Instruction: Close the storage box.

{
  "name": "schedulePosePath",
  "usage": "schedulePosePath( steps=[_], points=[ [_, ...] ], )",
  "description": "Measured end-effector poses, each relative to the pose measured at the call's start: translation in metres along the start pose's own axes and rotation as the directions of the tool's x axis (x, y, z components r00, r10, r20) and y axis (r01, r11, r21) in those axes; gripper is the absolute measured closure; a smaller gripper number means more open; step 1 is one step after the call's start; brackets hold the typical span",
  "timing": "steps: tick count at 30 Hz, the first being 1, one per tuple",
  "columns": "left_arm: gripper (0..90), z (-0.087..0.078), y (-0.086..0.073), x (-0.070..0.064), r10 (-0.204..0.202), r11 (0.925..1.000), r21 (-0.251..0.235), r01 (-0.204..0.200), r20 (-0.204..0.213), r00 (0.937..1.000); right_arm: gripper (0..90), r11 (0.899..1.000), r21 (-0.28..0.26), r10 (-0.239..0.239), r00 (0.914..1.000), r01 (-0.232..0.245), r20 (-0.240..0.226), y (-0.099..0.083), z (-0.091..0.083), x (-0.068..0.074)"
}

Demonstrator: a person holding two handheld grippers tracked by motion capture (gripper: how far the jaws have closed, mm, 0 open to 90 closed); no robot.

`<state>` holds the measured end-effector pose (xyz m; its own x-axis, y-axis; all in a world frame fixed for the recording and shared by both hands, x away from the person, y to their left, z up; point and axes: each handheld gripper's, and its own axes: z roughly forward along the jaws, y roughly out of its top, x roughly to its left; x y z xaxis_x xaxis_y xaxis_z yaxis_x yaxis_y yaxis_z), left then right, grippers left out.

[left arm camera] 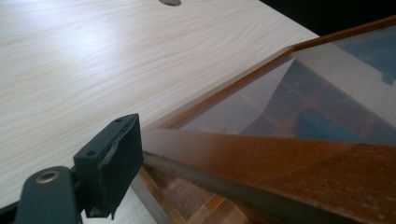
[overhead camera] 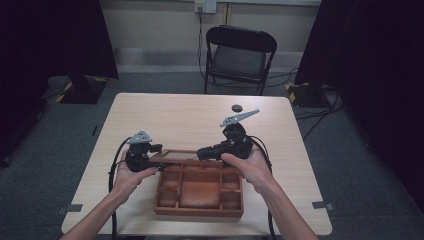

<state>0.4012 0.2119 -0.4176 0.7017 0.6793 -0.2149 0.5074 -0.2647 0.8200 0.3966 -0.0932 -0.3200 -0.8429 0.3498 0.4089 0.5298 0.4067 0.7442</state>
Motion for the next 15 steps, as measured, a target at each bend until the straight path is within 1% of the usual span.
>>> schedulePosePath(
  steps=[1,3,6,8,11,13,15],
  points=[
    [15.7,0.000,0.000,0.000,-0.004,1.0000,0.001,0.004,0.003,1.0000,82.3,1.000,0.001,0.003,1.0000,-0.003,0.000,0.000,0.000,0.000],
    [16.1,-0.002,-0.001,0.002,-0.010,0.9999,-0.002,0.010,-0.009,0.9999,82.3,1.000,0.003,0.001,1.0000,-0.001,0.003,0.000,0.000,0.001],
    [16.0,-0.004,-0.001,0.005,-0.024,0.9997,-0.009,0.023,-0.012,0.9996,82.4,1.000,-0.003,-0.001,1.0000,0.001,0.003,0.000,-0.001,0.000],
    [15.9,-0.005,-0.002,0.008,-0.022,0.9997,-0.003,0.022,-0.022,0.9995,82.4,1.000,-0.002,-0.001,1.0000,0.001,-0.002,0.000,-0.001,-0.001],
    [16.0,-0.006,-0.004,0.010,-0.026,0.9996,0.005,0.026,-0.022,0.9994,82.4,1.000,0.004,-0.005,1.0000,0.005,-0.004,0.000,-0.001,-0.001],
    [15.9,-0.007,-0.005,0.011,-0.020,0.9997,0.012,0.020,-0.028,0.9994,82.3,1.000,0.007,-0.007,1.0000,0.007,-0.006,-0.001,-0.002,-0.001],
    [16.5,-0.008,-0.006,0.011,-0.027,0.9995,0.018,0.027,-0.029,0.9992,82.3,1.000,0.014,-0.009,0.9999,0.009,-0.006,-0.002,-0.002,-0.001]
  ],
)
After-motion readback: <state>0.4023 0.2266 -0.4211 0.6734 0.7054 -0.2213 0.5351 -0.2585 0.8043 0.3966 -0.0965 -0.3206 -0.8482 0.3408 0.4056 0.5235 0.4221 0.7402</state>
